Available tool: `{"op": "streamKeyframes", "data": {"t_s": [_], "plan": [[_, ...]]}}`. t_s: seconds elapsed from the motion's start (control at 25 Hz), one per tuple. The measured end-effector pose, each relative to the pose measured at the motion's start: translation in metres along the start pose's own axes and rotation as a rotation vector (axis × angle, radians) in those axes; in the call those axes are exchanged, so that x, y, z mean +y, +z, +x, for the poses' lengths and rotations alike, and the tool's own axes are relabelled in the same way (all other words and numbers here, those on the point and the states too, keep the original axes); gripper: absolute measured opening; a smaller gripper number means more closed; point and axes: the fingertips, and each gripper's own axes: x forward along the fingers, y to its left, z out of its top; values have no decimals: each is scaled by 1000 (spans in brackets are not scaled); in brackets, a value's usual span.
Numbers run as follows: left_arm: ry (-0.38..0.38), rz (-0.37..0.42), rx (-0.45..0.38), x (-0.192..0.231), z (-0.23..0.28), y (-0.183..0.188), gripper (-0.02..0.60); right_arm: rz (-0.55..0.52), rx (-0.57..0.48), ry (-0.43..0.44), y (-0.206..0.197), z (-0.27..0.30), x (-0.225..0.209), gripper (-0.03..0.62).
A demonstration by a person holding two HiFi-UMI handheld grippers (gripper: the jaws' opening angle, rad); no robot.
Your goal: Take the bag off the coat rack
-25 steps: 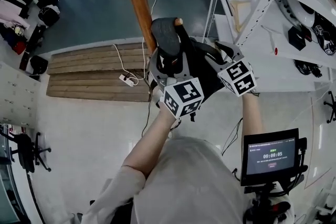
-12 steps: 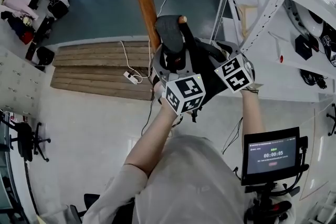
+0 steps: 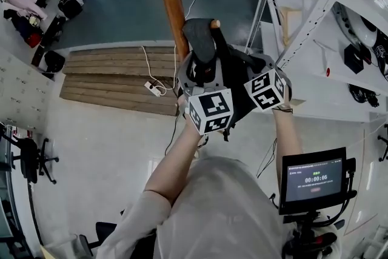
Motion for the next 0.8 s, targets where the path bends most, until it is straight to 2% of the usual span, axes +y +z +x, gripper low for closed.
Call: {"op": "streamKeyframes", "data": {"t_s": [0.2, 0.56, 0.8], "plan": [[-38, -52, -14, -3, 6, -2, 214, 47, -3, -15, -4, 6, -4, 26], [-150, -200, -13, 6, -7, 0, 95, 75, -15, -100, -3, 2, -3, 20], [-181, -235, 2, 11, -8, -3, 80, 138, -58, -164, 8, 1, -9, 17]]}}
